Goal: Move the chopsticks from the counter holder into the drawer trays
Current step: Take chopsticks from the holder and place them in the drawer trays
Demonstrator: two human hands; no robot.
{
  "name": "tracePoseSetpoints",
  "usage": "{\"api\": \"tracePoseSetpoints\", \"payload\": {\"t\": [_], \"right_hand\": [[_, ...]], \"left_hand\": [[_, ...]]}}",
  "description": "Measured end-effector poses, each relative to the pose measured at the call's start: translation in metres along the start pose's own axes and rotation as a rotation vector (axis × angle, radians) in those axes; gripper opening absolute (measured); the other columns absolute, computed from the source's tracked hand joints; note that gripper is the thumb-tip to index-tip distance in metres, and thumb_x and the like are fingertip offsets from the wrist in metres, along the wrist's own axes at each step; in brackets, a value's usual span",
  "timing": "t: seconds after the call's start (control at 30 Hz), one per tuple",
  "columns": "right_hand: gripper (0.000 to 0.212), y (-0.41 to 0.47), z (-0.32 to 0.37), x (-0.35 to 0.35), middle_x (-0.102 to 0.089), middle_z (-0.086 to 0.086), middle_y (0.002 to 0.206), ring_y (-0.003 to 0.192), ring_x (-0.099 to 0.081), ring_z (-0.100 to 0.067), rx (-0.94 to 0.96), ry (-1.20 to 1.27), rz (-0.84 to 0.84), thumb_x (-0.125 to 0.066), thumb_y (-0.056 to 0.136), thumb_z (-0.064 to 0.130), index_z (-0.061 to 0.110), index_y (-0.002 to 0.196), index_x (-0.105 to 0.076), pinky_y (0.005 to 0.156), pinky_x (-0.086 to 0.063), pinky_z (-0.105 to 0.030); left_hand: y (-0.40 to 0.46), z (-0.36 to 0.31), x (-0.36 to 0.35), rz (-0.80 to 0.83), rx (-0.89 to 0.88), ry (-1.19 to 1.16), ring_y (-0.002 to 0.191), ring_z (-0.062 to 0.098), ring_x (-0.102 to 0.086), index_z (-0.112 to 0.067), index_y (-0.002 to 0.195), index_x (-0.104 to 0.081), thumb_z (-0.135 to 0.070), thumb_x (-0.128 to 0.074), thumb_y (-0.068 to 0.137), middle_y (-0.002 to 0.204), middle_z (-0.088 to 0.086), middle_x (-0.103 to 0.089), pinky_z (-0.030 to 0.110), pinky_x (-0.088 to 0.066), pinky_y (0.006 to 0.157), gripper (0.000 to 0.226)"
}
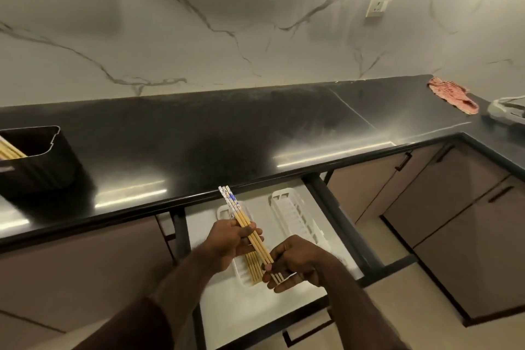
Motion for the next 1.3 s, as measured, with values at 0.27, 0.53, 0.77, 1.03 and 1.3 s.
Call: {"api": "tracePoseSetpoints", "payload": {"t": [0.27, 0.53, 0.77, 1.03, 1.3], "right_hand": [[0.027, 0.039, -0.038, 0.03, -0.075, -0.013, 0.085, 0.071, -0.074, -0.019, -0.157, -0.131, 0.174, -0.065, 0.092, 0.004, -0.011, 0.115, -0.066, 0.07, -0.063, -0.03], [0.006, 0.108, -0.05, 0.015, -0.069, -0.015, 0.075, 0.063, -0.07, -0.021, -0.161, -0.077, 0.115, -0.062, 0.092, -0.003, -0.007, 0.087, -0.065, 0.067, -0.062, -0.033], [0.011, 0.163, -0.069, 0.004, -0.068, -0.019, 0.075, 0.061, -0.07, -0.026, -0.174, -0.053, 0.035, -0.063, 0.088, -0.008, -0.013, 0.098, -0.065, 0.071, -0.063, -0.045], [0.032, 0.189, -0.066, 0.001, -0.071, -0.026, 0.097, 0.07, -0.073, -0.032, -0.187, -0.049, -0.002, -0.071, 0.083, -0.007, -0.009, 0.113, -0.061, 0.067, -0.063, -0.048], [0.037, 0.2, -0.072, -0.008, -0.073, -0.02, 0.098, 0.08, -0.076, -0.031, -0.186, -0.063, -0.013, -0.076, 0.082, 0.005, -0.003, 0.115, -0.063, 0.071, -0.063, -0.047]], "left_hand": [[0.03, 0.063, -0.031, -0.151, 0.151, -0.135, 0.081, 0.033, -0.07, 0.008, 0.119, -0.056, -0.003, -0.056, 0.094, 0.102, 0.027, -0.07, 0.038, -0.06, 0.059, 0.026], [0.069, 0.074, 0.001, -0.355, 0.169, -0.079, 0.075, 0.034, -0.068, 0.014, 0.11, -0.063, 0.006, -0.055, 0.092, 0.093, 0.027, -0.066, 0.039, -0.061, 0.064, 0.021], [0.093, 0.092, 0.025, -0.425, 0.198, 0.017, 0.1, 0.039, -0.067, 0.007, 0.109, -0.064, 0.011, -0.057, 0.087, 0.111, 0.026, -0.067, 0.045, -0.059, 0.08, 0.023], [0.108, 0.093, 0.025, -0.417, 0.184, -0.004, 0.097, 0.038, -0.066, -0.002, 0.096, -0.064, 0.008, -0.055, 0.09, 0.11, 0.026, -0.067, 0.039, -0.056, 0.071, 0.015], [0.113, 0.091, 0.031, -0.432, 0.154, 0.056, 0.096, 0.034, -0.067, -0.005, 0.095, -0.062, 0.006, -0.051, 0.09, 0.106, 0.021, -0.068, 0.035, -0.055, 0.072, 0.016]]}}
Point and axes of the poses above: each hand's wrist, its own y-axis towards the middle knuckle, its own x-axis out of the back of the hand, z = x × y, the point moved 10 cm from there along y, towards the middle knuckle
